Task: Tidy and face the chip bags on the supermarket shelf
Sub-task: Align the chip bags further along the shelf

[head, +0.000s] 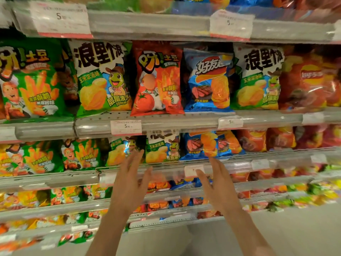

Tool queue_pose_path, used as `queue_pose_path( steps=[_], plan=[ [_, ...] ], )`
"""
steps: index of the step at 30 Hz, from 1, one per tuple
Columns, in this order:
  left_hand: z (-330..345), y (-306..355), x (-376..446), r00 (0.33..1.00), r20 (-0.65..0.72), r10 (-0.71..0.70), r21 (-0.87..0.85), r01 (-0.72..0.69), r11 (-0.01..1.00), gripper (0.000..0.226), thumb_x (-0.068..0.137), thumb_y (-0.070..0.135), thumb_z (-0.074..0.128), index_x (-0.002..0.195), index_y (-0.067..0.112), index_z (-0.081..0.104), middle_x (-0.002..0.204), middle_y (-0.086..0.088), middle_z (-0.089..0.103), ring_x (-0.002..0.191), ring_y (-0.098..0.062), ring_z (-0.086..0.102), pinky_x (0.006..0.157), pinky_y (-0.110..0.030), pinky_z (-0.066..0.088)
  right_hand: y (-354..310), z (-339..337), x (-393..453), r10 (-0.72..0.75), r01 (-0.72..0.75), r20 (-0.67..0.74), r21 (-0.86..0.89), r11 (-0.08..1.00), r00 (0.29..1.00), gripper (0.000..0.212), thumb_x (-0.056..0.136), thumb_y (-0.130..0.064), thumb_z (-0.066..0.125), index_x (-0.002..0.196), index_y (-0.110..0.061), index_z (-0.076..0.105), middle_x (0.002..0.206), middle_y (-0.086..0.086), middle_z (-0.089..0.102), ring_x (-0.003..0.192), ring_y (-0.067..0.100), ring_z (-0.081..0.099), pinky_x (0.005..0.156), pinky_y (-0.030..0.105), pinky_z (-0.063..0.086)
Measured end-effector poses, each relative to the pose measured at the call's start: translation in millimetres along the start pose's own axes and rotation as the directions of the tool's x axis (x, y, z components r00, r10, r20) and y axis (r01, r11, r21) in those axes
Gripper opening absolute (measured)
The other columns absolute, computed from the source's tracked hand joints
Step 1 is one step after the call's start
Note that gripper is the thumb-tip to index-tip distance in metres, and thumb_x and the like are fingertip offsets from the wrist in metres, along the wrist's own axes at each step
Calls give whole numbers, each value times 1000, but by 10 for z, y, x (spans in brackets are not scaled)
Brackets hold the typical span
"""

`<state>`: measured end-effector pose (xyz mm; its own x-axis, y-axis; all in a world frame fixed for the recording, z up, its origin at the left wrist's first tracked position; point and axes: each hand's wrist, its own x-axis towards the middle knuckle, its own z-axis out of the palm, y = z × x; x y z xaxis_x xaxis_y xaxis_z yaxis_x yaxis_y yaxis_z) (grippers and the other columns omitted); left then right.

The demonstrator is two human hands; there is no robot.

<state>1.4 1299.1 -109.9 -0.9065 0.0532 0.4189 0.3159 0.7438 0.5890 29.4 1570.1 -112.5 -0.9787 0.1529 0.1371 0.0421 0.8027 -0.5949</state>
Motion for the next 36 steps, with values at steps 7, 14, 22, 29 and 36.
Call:
queue_pose_path(
  steps=[7,14,22,29,36],
  plan=[
    [626,836,-80,997,16,-72,61,71,996,50,96,39,56,143,23,49,137,-1,50,105,-23,63,82,-30,50,1038,-743,258,-56,60,61,-61,996,997,65,98,-56,44,150,-17,41,148,5,47,131,26,50,108,38,39],
    [935,1396,195,1000,20,-10,172,6,985,53,98,37,56,147,21,46,142,-5,48,126,-26,52,92,-42,54,1759,-1492,605,-186,188,28,-178,966,982,61,97,-52,46,142,-12,51,135,9,55,124,30,55,97,40,47],
    [949,1723,765,931,-38,364,341,-330,880,41,97,36,53,134,18,55,124,-7,55,109,-26,57,84,-39,54,1670,-1981,1100,-476,411,-126,-348,843,870,38,90,-30,68,120,-5,67,111,14,64,99,36,65,77,43,56],
    [1009,1804,1203,879,2,476,428,-431,795,38,90,27,71,125,14,64,113,-10,59,101,-30,57,83,-46,52,915,-1747,1383,-692,657,-139,-230,718,708,26,88,-16,75,112,-8,72,102,11,63,95,31,63,78,41,56],
    [1063,1693,1338,883,-56,467,322,-427,845,37,89,35,71,121,18,66,107,-6,57,101,-26,55,81,-41,47,796,-1651,1522,-626,617,-129,-105,780,769,30,90,-15,73,119,-12,68,101,2,59,91,18,60,84,33,52]
  ],
)
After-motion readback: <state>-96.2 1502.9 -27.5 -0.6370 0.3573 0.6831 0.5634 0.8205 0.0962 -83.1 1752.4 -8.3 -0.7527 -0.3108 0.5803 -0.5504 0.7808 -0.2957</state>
